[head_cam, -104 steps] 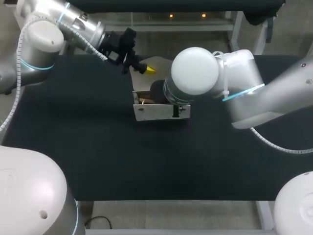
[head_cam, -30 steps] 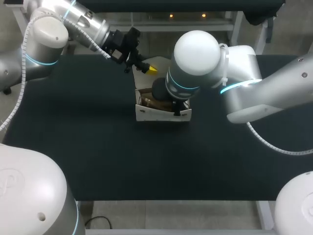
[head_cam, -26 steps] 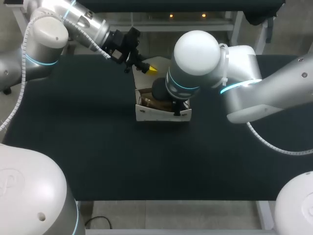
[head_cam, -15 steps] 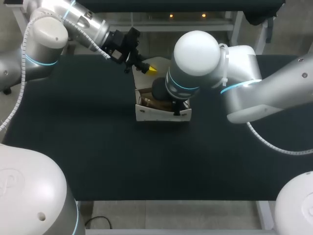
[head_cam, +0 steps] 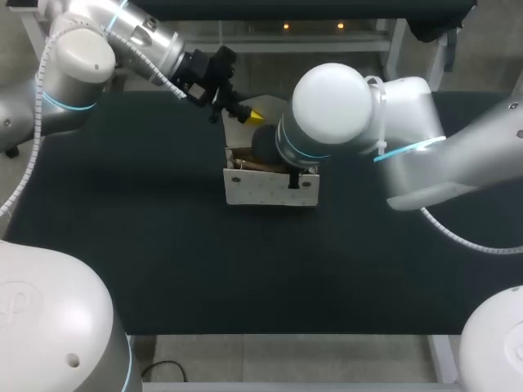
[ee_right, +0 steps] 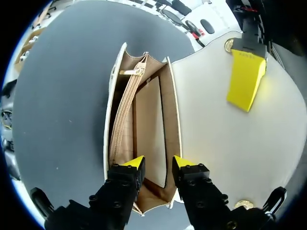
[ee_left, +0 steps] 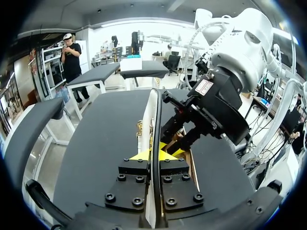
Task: Pick up the bag, open it, inspect its contents, close it, and place it on the opposite side
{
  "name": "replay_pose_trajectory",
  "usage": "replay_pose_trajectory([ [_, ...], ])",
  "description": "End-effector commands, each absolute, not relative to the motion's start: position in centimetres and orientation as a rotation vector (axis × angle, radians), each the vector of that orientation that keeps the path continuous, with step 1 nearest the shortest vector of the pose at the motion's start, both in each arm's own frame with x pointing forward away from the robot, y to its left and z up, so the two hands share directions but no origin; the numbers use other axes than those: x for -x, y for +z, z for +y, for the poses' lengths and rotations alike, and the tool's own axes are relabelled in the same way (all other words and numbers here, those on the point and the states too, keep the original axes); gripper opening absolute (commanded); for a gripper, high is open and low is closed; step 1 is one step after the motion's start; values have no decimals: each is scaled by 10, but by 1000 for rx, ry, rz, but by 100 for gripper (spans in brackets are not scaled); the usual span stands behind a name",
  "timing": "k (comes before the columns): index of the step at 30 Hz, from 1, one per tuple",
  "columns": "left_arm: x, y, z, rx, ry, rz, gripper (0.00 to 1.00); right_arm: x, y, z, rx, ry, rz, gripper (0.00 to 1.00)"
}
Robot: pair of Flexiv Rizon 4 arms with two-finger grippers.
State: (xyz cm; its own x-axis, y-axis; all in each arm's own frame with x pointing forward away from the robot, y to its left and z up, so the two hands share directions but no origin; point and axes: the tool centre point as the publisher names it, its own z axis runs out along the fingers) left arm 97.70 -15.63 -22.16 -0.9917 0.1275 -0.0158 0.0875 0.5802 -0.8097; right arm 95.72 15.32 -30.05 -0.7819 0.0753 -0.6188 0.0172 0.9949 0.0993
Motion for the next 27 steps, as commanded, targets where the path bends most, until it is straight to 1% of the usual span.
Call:
replay_pose_trajectory([
  [1, -967, -213, -156, 176, 1400, -2778, 0, -938, -282, 145, -75, 125, 2398, 39],
  [6, -961, -210, -156, 175, 1396, -2790, 0, -929, -263, 142, -91, 136, 2329, 38],
  [9, -959, -210, -155, 165, 1401, -2791, 0, -924, -255, 141, -91, 139, 2302, 34],
  [13, -955, -210, -154, 160, 1403, -2794, 0, -921, -248, 141, -91, 137, 2276, 33],
  [17, -951, -209, -155, 165, 1411, -2793, 0, -921, -245, 142, -98, 138, 2258, 31],
  [22, -954, -213, -153, 137, 1426, -2761, 0, -912, -236, 143, -92, 144, 2228, 22],
  [27, -962, -226, -153, 101, 1416, -2741, 0, -897, -228, 141, -84, 142, 2202, 8],
])
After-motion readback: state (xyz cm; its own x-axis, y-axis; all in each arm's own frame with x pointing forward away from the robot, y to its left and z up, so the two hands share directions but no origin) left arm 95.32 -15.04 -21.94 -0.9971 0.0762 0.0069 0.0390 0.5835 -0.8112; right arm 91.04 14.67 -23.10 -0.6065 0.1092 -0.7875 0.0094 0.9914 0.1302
